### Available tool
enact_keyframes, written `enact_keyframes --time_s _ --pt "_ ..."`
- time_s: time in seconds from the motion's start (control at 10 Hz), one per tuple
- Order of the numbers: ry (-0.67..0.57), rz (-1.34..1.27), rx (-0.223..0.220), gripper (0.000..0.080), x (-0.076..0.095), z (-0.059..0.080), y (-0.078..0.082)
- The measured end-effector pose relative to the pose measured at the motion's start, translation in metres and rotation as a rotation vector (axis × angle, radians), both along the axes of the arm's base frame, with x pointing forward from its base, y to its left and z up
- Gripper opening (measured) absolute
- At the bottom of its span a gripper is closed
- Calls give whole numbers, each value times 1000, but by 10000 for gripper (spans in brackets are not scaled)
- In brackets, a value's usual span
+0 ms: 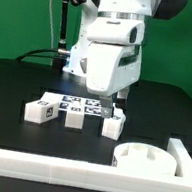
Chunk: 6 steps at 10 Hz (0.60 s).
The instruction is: Assemble stool
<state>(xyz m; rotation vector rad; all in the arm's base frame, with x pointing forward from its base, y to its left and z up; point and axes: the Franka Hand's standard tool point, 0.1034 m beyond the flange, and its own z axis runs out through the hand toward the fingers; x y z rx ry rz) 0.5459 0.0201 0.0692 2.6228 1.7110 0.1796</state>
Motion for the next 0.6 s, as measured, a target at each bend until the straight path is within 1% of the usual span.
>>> enact_keyframes --time_s 0.2,0.3,0.4,0.6 --pt "-10 -268 28 649 -8 -7 -9" --pt "13 -418 44 649 -16 -12 -11" --pt "25 -523 59 649 -20 -15 -12" --pt "33 -640 78 649 -19 -15 -10"
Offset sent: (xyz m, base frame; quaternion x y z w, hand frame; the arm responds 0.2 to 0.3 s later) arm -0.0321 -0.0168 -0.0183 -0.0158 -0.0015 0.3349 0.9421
